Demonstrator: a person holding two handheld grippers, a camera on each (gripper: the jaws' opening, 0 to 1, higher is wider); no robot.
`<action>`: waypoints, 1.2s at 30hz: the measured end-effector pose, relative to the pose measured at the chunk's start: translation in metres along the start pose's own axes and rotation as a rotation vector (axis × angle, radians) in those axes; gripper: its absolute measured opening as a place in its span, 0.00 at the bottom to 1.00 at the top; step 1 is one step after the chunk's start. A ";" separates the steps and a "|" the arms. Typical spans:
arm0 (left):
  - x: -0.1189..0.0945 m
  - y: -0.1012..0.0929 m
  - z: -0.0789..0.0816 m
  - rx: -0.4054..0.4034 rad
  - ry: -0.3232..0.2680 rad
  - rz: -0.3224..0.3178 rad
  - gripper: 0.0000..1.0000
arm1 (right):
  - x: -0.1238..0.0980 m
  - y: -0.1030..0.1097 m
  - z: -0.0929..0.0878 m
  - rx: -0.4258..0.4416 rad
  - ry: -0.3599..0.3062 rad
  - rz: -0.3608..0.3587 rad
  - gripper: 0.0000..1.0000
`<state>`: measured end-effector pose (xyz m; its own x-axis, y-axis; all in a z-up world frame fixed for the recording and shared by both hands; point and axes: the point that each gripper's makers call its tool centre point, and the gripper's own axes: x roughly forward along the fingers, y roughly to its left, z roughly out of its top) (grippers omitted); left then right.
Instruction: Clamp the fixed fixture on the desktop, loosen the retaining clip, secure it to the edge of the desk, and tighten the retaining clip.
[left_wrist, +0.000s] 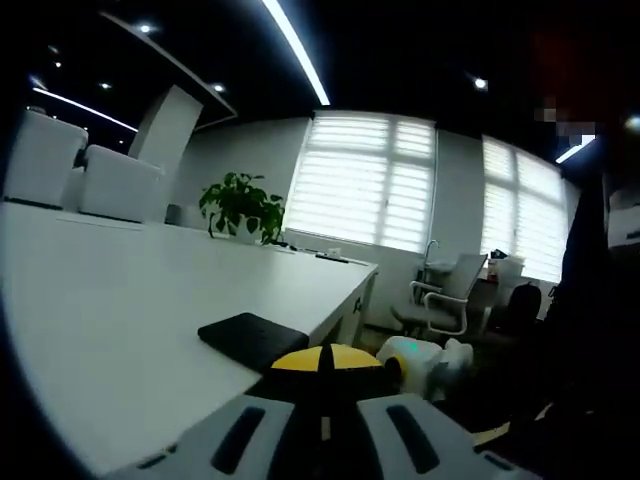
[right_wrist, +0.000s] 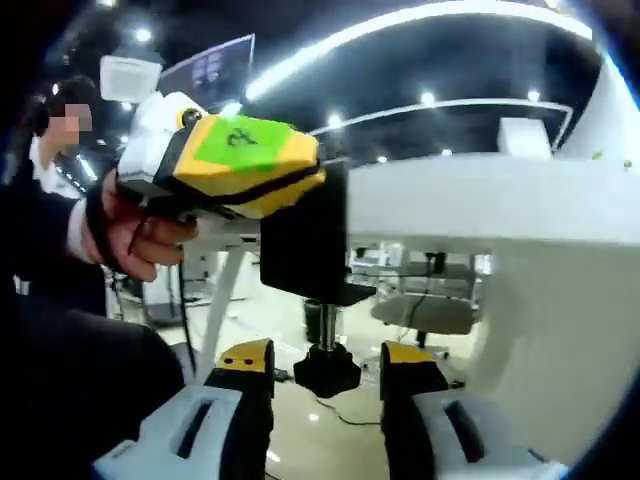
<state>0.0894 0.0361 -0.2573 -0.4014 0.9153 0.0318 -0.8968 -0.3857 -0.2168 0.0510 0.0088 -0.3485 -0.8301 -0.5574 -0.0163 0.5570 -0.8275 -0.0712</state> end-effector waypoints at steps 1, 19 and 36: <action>0.000 0.000 0.000 0.000 0.000 -0.001 0.01 | -0.001 0.000 0.000 0.004 0.018 -0.046 0.48; 0.000 0.001 0.002 -0.012 -0.026 -0.003 0.01 | 0.003 -0.008 -0.018 0.007 0.120 -0.477 0.26; 0.001 0.002 0.001 -0.043 -0.001 0.002 0.01 | 0.045 -0.004 -0.042 0.007 0.069 0.174 0.22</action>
<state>0.0873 0.0362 -0.2566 -0.4030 0.9146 0.0328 -0.8873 -0.3818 -0.2587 0.0099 -0.0098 -0.3913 -0.7211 -0.6861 -0.0963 0.6921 -0.7197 -0.0547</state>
